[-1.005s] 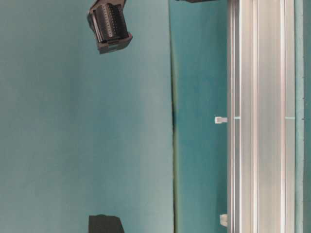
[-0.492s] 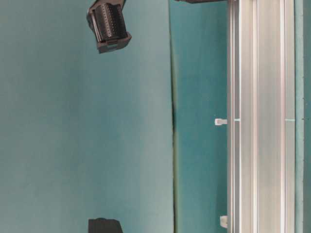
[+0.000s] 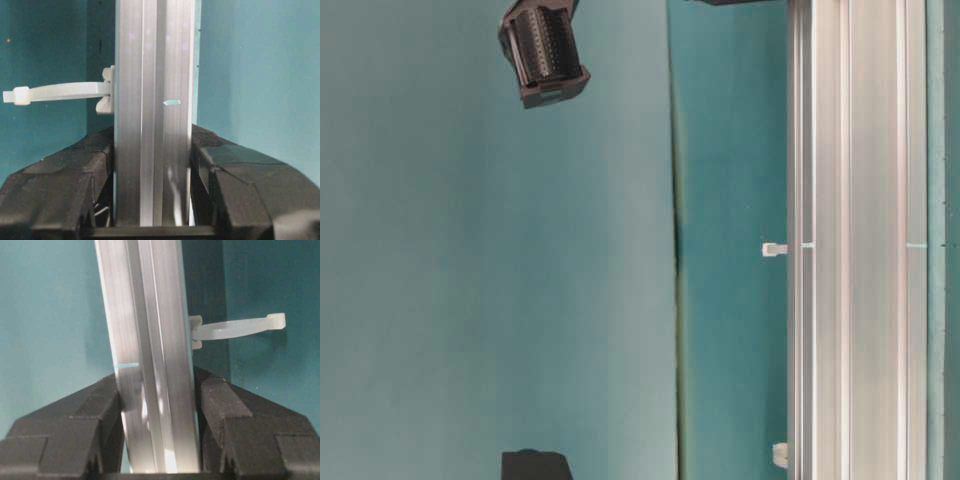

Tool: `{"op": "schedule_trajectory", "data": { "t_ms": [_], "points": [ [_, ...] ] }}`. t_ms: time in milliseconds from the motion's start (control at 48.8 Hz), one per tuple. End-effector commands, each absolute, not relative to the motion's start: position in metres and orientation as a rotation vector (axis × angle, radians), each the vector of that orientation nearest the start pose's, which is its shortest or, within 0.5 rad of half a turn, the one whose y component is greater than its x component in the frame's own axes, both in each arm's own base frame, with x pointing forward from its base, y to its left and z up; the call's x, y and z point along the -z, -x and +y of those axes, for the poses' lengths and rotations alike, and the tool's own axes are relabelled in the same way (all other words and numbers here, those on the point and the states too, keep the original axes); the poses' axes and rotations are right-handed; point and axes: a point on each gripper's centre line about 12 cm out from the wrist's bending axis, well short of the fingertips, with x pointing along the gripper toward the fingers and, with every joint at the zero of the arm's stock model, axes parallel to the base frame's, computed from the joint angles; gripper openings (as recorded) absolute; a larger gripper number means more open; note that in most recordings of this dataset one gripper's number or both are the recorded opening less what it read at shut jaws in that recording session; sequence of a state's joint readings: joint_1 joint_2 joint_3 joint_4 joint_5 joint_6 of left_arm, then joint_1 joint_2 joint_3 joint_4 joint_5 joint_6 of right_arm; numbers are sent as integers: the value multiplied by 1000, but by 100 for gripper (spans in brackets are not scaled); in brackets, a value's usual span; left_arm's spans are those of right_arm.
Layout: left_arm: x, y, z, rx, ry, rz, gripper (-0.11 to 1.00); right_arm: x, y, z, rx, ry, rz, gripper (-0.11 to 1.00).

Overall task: Lift the large metal rail with both hands.
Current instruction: 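Open both grippers and release the rail on the table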

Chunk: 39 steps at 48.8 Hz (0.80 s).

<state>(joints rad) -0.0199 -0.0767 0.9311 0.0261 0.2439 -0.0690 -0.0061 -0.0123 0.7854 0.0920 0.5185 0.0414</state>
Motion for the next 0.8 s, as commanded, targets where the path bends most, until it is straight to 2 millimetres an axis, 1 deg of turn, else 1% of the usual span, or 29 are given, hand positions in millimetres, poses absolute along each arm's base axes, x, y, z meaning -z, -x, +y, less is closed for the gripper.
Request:
{"op": "schedule_trajectory", "data": {
  "t_ms": [0, 164, 328, 349, 369, 390, 410, 431, 513, 554, 595, 636, 656, 779],
  "points": [
    [-93, -281, -6, -14, 31, 1132, 36, -98, -296, 3, 61, -165, 1320, 39],
    [-92, -280, -4, -23, 38, 1135, 36, -99, -297, 3, 62, -167, 1316, 39],
    [-94, -284, -2, -29, 41, 1124, 36, -99, -297, 3, 63, -168, 1309, 40],
    [-94, -284, -2, -29, 41, 1126, 36, -98, -296, 3, 63, -168, 1314, 40],
    [-94, -284, -1, -30, 42, 1126, 37, -99, -297, 3, 63, -168, 1313, 43],
    [-94, -284, -1, -31, 43, 1126, 39, -99, -297, 3, 63, -168, 1311, 48],
    [-94, -284, -2, -29, 43, 1126, 44, -99, -297, 3, 63, -168, 1313, 53],
    [-94, -284, -2, -29, 43, 1126, 51, -99, -297, 3, 63, -168, 1311, 59],
    [-94, -283, -2, -25, 36, 1126, 75, -99, -297, 4, 61, -167, 1311, 81],
    [-94, -283, -2, -23, 32, 1126, 85, -98, -297, 4, 61, -166, 1313, 89],
    [-94, -283, -1, -22, 30, 1127, 92, -99, -297, 4, 58, -163, 1308, 94],
    [-93, -283, -1, -21, 27, 1129, 97, -99, -297, 4, 59, -163, 1310, 97],
    [-94, -283, -1, -20, 26, 1127, 98, -99, -297, 4, 59, -164, 1308, 97],
    [-93, -282, -1, -18, 21, 1130, 97, -98, -297, 4, 61, -166, 1310, 96]
  ]
}}
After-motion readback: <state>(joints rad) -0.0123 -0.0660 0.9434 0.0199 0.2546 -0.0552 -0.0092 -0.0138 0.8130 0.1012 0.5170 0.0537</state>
